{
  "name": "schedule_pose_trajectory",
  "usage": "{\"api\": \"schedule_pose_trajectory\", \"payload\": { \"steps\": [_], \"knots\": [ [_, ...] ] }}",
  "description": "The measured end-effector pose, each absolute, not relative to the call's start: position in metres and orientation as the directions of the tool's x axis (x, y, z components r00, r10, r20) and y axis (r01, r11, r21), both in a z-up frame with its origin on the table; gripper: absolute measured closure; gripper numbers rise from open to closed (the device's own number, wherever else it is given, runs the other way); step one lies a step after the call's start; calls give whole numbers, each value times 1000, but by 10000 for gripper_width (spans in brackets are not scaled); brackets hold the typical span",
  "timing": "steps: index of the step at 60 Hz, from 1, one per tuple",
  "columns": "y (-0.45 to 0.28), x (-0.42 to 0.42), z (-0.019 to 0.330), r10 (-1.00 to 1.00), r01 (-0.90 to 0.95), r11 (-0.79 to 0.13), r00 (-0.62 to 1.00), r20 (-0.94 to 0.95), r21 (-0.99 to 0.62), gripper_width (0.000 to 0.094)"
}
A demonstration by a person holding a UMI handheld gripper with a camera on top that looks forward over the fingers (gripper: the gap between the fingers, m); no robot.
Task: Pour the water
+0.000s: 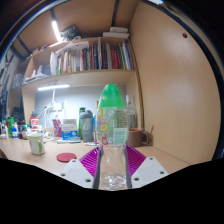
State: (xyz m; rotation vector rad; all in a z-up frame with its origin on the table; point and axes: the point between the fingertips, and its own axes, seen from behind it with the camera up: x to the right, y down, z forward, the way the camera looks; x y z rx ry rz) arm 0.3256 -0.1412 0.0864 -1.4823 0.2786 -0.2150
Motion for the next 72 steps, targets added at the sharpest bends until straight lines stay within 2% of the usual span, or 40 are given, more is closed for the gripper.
{"api": "schedule_pose_trajectory", "payload": {
  "steps": [10,16,22,27,32,38,45,53,62,72],
  "knots": [
    [-139,318,90,-304,-9,44,953,-21,-999,608],
    [-124,306,123,-298,125,25,948,112,-992,607],
    [-92,285,173,-283,397,-10,879,383,-918,608],
    [-55,260,207,-262,640,-56,731,630,-766,608],
    [-18,234,229,-198,847,-101,496,845,-521,608],
    [23,194,228,-149,978,-135,142,979,-162,609],
    [53,157,222,-79,976,-98,-205,976,197,611],
    [70,124,222,-87,838,-52,-545,834,543,608],
    [73,102,214,-97,693,-14,-719,689,721,609],
    [75,100,218,-87,665,-12,-745,662,747,609]
  ]
}}
